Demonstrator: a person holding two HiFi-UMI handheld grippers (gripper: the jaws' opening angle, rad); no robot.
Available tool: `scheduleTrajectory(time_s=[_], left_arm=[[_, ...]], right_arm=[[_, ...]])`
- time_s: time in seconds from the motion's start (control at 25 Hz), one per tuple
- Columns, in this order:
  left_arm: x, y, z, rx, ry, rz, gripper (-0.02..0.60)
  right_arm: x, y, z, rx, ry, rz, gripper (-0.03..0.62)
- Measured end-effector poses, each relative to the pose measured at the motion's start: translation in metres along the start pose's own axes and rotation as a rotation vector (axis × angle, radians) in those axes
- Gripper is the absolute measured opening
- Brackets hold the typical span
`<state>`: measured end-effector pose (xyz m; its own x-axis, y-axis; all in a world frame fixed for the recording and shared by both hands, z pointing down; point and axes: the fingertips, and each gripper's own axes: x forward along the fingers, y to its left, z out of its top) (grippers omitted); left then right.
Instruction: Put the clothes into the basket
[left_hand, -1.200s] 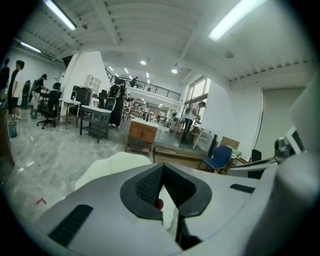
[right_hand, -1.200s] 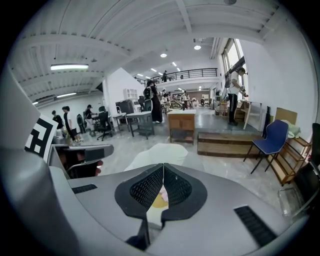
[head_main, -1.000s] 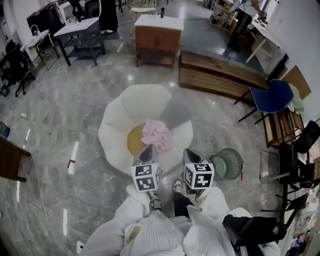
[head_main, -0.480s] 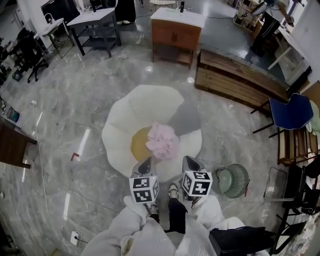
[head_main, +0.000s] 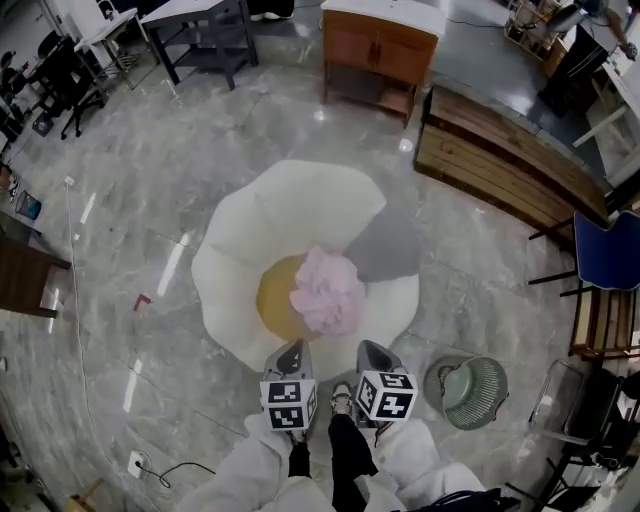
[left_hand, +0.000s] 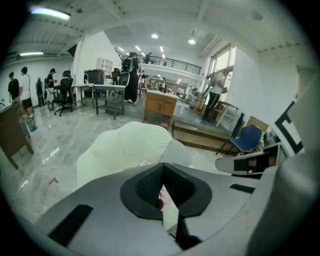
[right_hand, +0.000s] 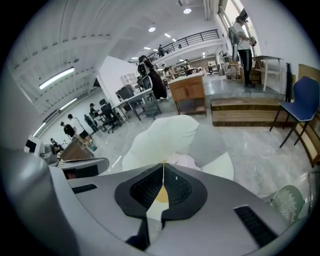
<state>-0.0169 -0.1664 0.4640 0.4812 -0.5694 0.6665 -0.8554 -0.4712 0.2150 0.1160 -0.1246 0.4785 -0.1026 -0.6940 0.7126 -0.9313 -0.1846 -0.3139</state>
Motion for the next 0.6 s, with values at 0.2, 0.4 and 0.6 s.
scheduleTrajectory(time_s=[0.2, 0.4, 0.6], left_arm=[[0.045, 0.012, -0.037, -0.04, 0.035, 0.021, 0.003], [0.089, 0.032, -0.088, -0.081, 0.09, 0.047, 0.003], [0.13, 0.047, -0.117, -0.114, 0.119, 0.075, 0.003]], right_arm=[[0.048, -0.019, -0.028, 0.01, 0.054, 0.018, 0.025], [0.094, -0.035, -0.069, 0.002, 0.108, 0.023, 0.025], [0.13, -0.048, -0.101, -0.037, 0.165, 0.044, 0.025]])
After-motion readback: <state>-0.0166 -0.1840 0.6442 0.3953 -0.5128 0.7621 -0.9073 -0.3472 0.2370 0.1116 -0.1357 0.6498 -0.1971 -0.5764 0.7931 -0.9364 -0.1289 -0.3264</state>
